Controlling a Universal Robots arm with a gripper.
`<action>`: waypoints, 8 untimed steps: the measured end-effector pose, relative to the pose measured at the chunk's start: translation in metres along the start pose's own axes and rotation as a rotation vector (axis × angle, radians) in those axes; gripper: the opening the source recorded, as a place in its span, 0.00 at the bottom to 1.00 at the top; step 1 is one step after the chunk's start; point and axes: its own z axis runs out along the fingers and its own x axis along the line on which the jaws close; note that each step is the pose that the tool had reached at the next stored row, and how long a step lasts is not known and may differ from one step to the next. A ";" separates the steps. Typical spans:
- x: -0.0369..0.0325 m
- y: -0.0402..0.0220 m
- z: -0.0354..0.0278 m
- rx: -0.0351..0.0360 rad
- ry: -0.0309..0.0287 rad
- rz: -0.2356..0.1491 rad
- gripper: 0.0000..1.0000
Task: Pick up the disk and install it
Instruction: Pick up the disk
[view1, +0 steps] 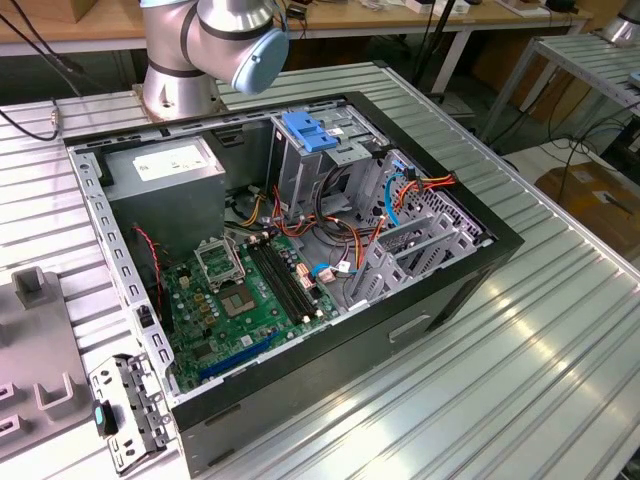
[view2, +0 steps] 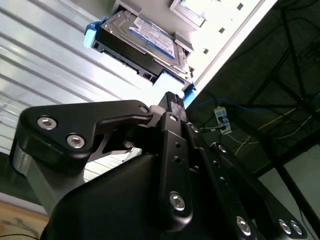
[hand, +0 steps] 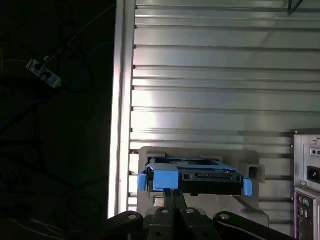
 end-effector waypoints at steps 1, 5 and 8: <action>0.0000 0.0000 0.0000 0.0002 0.0007 -0.015 0.11; 0.0000 0.0000 0.0000 0.0019 0.0055 -0.129 0.11; 0.0000 0.0000 0.0000 0.0026 0.0076 -0.178 0.11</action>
